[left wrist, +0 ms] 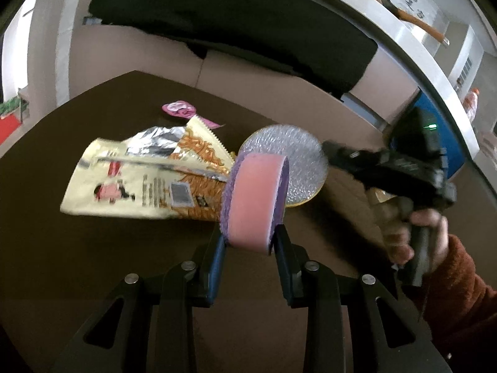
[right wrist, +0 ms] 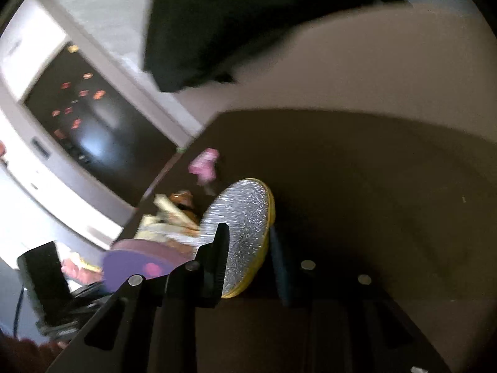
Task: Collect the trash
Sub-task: 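Grasp the round silver glitter pad with the right gripper while the left holds the sponge, then carry the sponge and glitter pad over the bin and open both grippers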
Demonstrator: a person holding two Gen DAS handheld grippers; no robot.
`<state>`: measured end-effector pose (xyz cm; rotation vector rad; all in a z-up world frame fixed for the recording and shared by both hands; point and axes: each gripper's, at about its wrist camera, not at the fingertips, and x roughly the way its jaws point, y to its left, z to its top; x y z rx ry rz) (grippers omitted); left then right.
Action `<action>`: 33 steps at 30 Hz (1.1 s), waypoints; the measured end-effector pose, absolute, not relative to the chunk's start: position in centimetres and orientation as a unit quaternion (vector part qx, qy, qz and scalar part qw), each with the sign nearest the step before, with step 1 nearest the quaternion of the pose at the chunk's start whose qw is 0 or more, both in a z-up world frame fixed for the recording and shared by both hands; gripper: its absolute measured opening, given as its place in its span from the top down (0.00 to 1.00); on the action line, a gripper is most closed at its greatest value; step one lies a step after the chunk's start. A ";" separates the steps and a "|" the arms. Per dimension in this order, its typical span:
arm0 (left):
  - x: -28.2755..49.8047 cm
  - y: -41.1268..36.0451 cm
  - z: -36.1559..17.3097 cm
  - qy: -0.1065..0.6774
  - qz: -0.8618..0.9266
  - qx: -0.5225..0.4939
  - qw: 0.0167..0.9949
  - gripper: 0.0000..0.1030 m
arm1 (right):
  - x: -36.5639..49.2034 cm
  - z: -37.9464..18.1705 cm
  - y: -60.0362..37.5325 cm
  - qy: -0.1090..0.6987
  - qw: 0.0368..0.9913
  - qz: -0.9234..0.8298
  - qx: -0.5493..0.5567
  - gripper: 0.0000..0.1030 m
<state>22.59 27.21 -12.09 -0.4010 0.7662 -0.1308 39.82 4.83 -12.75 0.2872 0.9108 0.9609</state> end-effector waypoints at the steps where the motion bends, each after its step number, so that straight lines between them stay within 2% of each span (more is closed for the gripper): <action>1: 22.3 27.6 -12.2 0.370 -0.061 -0.198 0.906 0.69 | 39.4 -12.1 5.1 0.415 0.776 0.456 0.133 0.77; 5: 21.4 28.4 -12.3 0.361 -0.054 -0.209 0.907 0.69 | 37.3 -9.8 7.6 0.403 0.769 0.487 0.097 0.77; 9: 20.9 28.6 -12.0 0.352 -0.049 -0.210 0.911 0.69 | 36.7 -10.4 10.9 0.413 0.779 0.470 0.039 0.77; 12: 20.7 28.7 -11.5 0.343 -0.046 -0.208 0.915 0.69 | 37.5 -11.7 12.0 0.420 0.795 0.436 0.014 0.86; 14: 20.8 28.5 -11.0 0.335 -0.042 -0.202 0.919 0.69 | 37.9 -11.7 11.9 0.416 0.807 0.418 0.010 0.87; 23: 21.6 25.1 -7.3 0.295 -0.024 -0.151 0.943 0.70 | 34.5 -6.4 8.0 0.338 0.853 0.392 -0.065 0.87; 33: 21.5 17.5 0.1 0.221 -0.023 -0.075 0.972 0.70 | 31.0 0.3 -0.7 0.259 0.901 0.340 -0.068 0.87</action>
